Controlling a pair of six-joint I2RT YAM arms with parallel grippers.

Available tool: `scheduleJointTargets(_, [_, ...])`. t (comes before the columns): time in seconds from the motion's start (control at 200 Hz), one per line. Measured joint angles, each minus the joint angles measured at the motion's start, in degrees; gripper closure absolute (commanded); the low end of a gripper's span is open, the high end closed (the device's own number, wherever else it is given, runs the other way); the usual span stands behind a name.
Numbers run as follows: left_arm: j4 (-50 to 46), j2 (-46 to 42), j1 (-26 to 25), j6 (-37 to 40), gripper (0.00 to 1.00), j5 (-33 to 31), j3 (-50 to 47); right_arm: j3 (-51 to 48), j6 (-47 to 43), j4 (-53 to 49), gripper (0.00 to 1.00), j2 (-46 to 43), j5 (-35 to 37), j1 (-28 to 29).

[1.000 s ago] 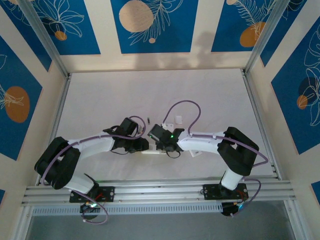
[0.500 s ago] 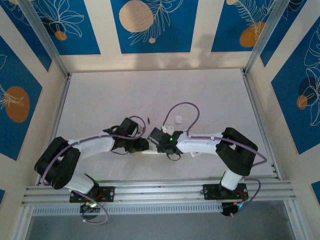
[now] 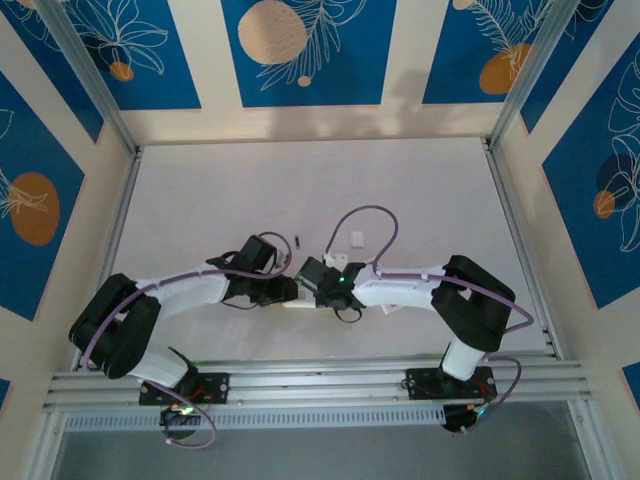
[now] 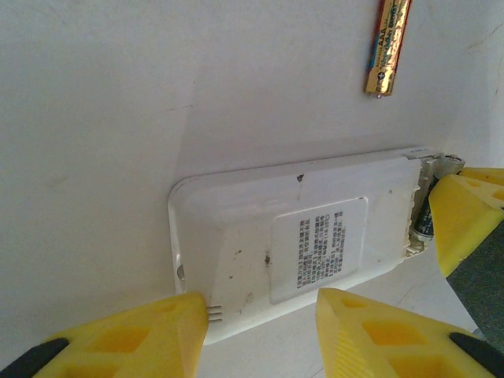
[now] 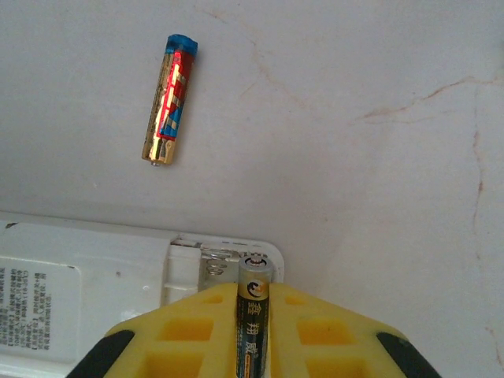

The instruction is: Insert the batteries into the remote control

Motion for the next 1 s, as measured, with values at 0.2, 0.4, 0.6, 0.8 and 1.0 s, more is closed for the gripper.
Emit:
scheduleJointTargets(0.2, [0.0,0.0,0.0,0.0,0.56,0.0,0.0,0.59,1.6,-1.46,0.87,0.0,-1.03,-0.02])
scheduleJointTargets(0.4, [0.31,0.0,0.0,0.0,0.56,-0.04,0.0,2.4,2.56,-4.31,0.89,1.11,-3.23,-0.55])
scheduleJointTargets(0.6, [0.46,0.0,-0.09,0.0,0.56,-0.44,0.07,3.63,2.58,-5.6,0.89,2.36,-7.1,-2.32])
scheduleJointTargets(0.8, [0.44,0.0,-0.11,0.0,0.56,-0.46,0.07,6.8,3.48,-9.18,0.9,4.7,-9.9,-3.85])
scheduleJointTargets(1.0, [0.44,0.0,-0.11,0.0,0.56,-0.61,0.07,7.08,3.37,-9.51,0.82,4.66,-10.49,-4.15])
